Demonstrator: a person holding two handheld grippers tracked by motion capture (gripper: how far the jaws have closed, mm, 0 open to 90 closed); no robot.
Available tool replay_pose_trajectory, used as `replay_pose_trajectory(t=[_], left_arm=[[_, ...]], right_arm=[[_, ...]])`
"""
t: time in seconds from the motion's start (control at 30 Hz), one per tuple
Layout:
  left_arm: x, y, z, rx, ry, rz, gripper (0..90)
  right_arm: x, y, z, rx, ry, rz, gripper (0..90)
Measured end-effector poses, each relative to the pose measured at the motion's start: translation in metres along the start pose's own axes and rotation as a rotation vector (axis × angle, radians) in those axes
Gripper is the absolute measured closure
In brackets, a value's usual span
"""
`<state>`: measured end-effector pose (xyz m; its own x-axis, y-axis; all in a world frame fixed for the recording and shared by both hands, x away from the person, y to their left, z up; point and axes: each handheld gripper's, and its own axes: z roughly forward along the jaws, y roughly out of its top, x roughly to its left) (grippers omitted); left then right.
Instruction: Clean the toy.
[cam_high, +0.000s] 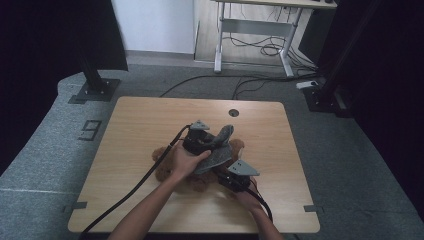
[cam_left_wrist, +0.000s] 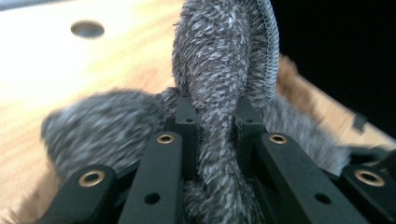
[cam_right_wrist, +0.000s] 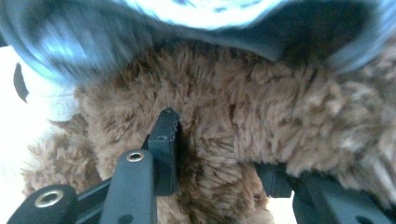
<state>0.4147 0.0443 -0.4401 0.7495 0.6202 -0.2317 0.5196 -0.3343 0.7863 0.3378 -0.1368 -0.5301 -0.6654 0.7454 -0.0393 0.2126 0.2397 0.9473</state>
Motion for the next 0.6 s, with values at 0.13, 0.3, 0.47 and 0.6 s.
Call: replay_pose_trajectory(t=[0.13,0.3,0.47,0.6], left_arm=[[0.0,-0.003,-0.003,0.012,0.026,0.025,77.3],[0.005,-0.01,-0.019,0.012,0.043,0.042,77.3],[0.026,-0.025,-0.046,0.006,0.124,0.033,77.1],[0.049,-0.042,-0.069,-0.013,0.14,-0.016,76.8]], right_arm=[[0.0,-0.001,0.0,0.007,-0.005,0.001,56.5],[0.002,-0.002,0.0,0.004,-0.02,0.004,57.4],[0.001,-0.002,0.0,0.002,-0.017,0.017,57.8],[0.0,-0.003,-0.001,0.002,-0.01,0.023,58.0]])
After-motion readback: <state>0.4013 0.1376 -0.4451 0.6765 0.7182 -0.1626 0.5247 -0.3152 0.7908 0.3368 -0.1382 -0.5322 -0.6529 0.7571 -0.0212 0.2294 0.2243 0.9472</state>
